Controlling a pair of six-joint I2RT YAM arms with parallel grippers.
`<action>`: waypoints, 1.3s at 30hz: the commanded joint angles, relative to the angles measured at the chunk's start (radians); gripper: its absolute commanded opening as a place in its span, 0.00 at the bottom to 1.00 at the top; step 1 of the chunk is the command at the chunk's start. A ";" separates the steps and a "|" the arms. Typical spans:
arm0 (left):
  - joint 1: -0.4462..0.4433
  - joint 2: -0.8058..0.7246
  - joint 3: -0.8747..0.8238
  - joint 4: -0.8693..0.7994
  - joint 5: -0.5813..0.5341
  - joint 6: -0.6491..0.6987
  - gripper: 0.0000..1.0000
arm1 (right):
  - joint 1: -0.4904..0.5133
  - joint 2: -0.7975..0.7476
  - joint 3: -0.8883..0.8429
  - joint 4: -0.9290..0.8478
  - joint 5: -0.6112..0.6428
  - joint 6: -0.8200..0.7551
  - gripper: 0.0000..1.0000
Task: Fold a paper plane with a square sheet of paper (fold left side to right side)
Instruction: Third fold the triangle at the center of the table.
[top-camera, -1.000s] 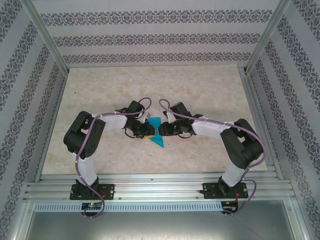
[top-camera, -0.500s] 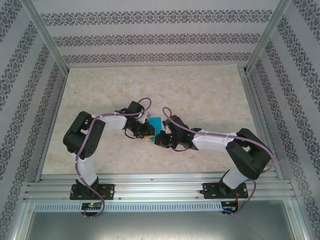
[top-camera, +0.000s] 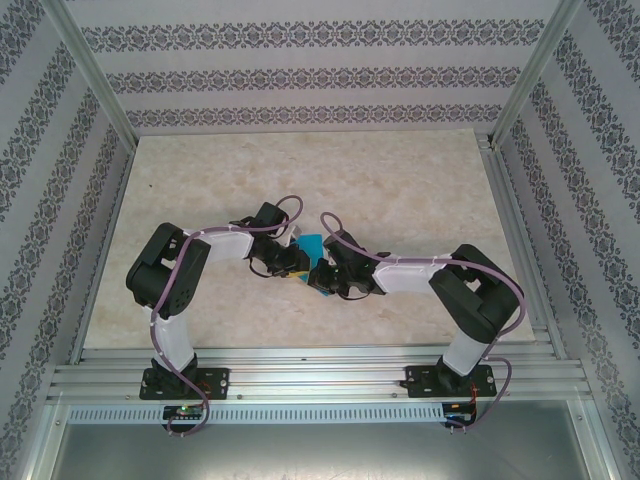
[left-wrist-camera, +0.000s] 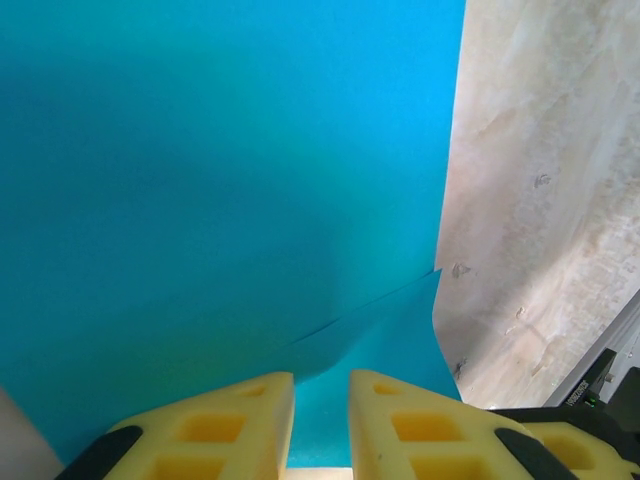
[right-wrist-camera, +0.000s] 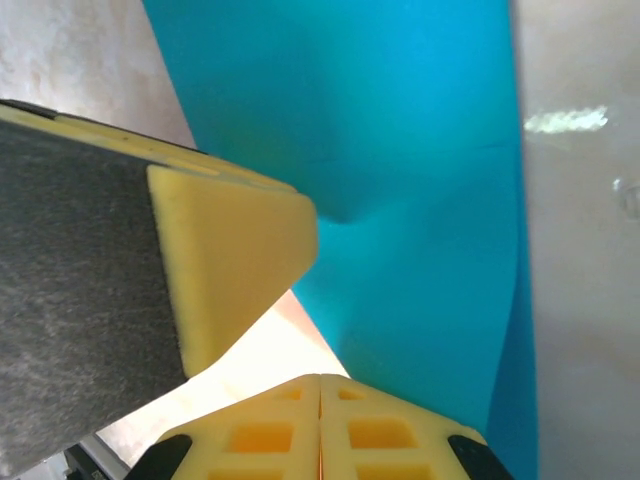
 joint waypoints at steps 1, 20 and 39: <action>-0.027 0.075 -0.045 -0.038 -0.127 0.011 0.25 | -0.015 0.020 -0.017 -0.007 0.024 0.035 0.08; -0.026 0.098 -0.028 -0.056 -0.151 0.025 0.24 | 0.004 -0.034 -0.145 -0.191 0.016 0.026 0.06; -0.027 0.088 -0.028 -0.056 -0.149 0.027 0.24 | -0.119 -0.381 -0.107 -0.344 0.042 -0.106 0.08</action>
